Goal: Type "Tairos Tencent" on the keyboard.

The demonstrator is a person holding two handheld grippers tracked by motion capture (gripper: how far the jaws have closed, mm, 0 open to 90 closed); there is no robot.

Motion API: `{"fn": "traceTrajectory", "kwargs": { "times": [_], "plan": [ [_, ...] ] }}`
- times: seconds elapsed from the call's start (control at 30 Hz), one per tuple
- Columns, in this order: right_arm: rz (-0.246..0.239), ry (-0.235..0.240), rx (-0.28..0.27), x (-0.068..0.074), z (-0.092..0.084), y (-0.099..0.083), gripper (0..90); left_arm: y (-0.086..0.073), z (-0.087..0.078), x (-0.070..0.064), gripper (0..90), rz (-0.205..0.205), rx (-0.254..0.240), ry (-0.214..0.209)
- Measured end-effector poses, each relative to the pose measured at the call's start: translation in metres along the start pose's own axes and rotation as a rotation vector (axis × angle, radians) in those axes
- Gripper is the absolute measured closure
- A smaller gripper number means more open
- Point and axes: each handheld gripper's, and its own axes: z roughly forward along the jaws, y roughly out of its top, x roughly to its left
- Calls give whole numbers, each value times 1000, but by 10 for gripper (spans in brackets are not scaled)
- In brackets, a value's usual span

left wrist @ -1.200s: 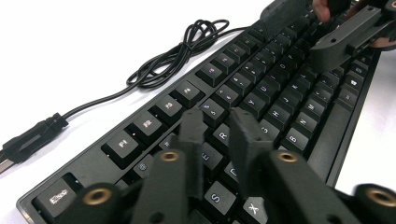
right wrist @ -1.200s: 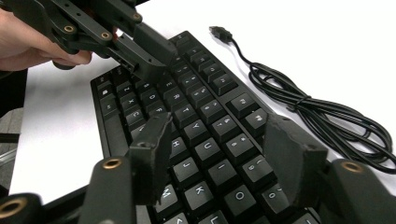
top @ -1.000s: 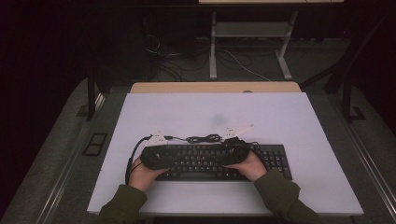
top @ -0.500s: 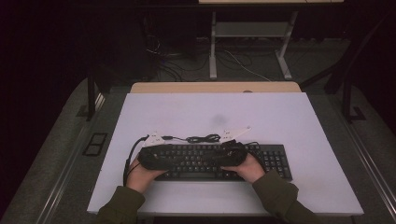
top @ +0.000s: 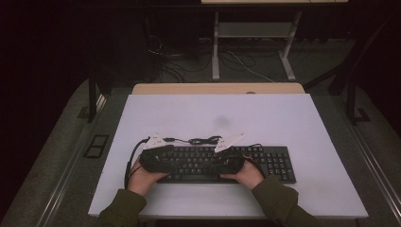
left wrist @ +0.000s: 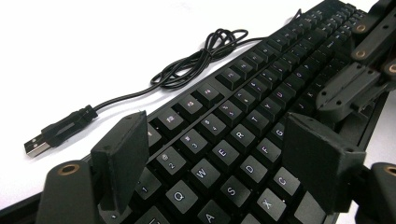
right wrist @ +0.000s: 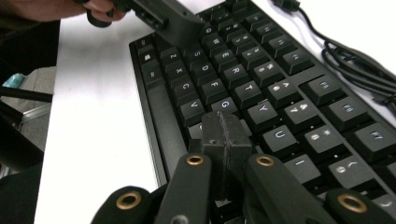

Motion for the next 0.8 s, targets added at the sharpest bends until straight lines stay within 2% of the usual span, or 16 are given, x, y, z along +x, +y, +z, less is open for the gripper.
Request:
{"fn": "traceTrajectory", "kwargs": {
  "times": [0.3, 0.8],
  "plan": [
    [-5, -2, 20, 1, 2, -1, 894, 0, 0, 0, 226, 6, -2, 1],
    [-5, -1, 25, 1, 3, -1, 895, 1, -1, 0, 226, 1, -5, 6]
  ]
}}
